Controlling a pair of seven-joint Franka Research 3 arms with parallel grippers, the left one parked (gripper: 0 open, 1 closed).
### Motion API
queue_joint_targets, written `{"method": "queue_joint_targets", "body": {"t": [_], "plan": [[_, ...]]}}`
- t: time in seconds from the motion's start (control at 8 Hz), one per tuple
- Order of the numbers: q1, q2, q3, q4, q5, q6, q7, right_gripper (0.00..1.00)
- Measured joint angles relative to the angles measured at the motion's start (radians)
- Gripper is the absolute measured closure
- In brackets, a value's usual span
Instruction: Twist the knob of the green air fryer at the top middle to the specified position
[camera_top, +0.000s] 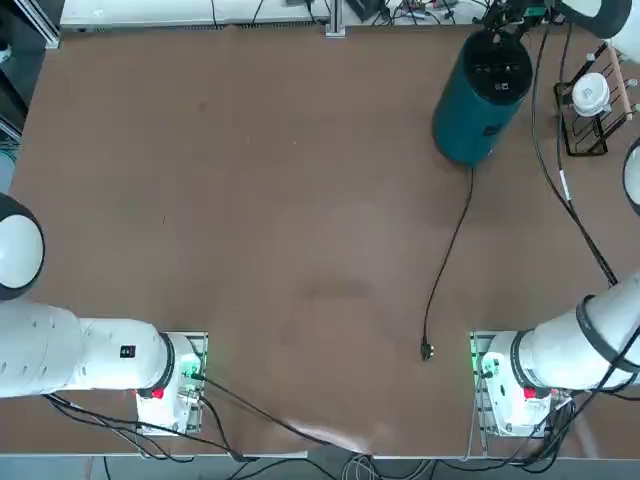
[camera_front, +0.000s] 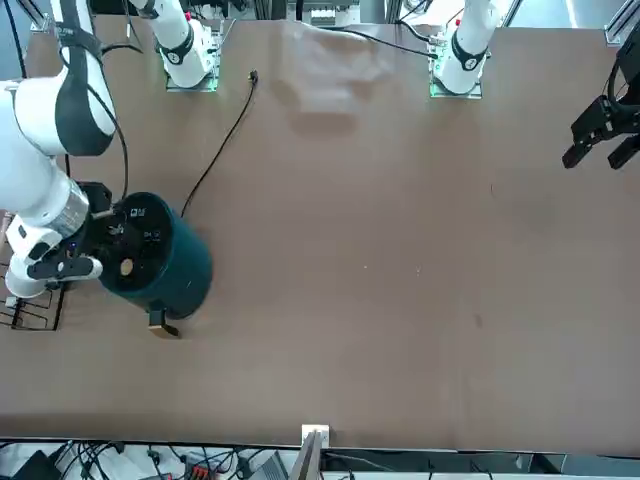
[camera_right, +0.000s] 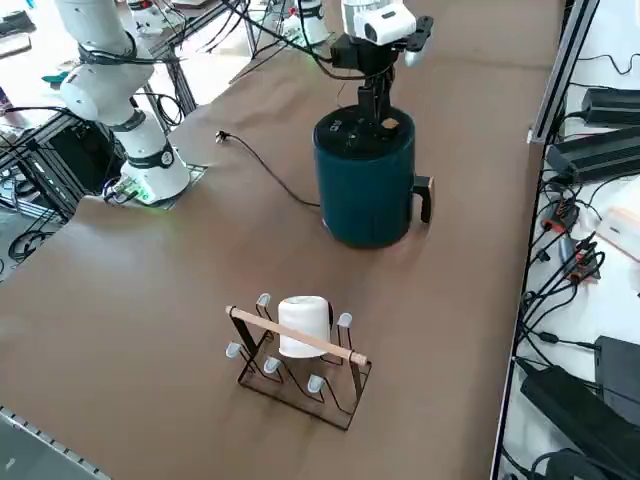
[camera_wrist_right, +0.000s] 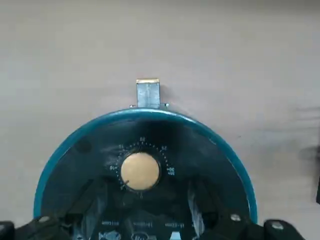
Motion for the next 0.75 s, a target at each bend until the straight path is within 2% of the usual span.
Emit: {"method": "queue_joint_targets", "body": {"t": [0.12,0.38,0.75], "plan": [[0.000,0.003,0.000,0.000,0.000,0.002,0.000,0.04],[0.000,0.004,0.000,0.000,0.000,0.006,0.000,0.15],[-0.001,0.004,-0.001,0.007,0.000,0.011,0.000,0.22]]}}
